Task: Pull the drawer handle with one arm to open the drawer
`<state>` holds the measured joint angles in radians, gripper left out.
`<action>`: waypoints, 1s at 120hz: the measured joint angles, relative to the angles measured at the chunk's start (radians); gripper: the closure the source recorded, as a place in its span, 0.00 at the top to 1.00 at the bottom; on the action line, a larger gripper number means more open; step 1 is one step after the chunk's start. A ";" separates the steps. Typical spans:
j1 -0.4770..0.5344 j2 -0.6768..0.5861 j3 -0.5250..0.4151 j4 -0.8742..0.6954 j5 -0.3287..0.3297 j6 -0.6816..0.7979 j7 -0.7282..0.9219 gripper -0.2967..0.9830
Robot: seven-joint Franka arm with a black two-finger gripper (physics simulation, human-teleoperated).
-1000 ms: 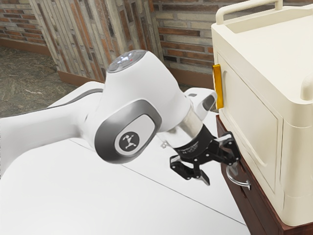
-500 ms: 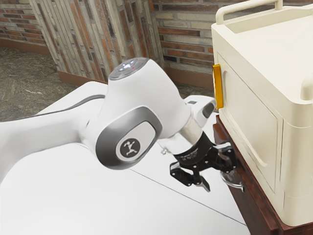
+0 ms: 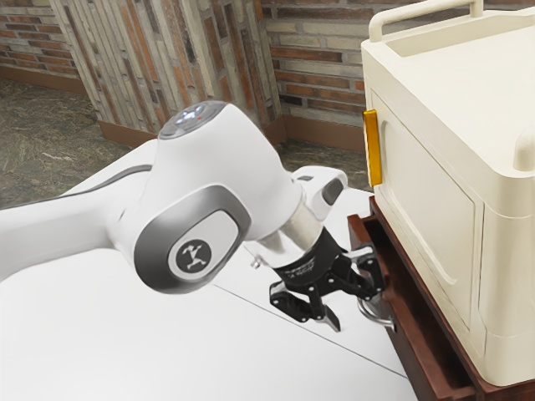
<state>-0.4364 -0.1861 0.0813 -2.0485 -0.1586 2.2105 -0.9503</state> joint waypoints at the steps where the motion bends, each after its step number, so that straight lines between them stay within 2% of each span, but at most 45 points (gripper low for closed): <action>1: 0.000 -0.002 0.001 -0.002 0.000 0.000 0.000 0.48; 120: -0.001 -0.189 0.072 -0.191 0.007 -0.026 -0.003 0.47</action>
<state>-0.4371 -0.3748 0.1535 -2.2395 -0.1515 2.1846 -0.9531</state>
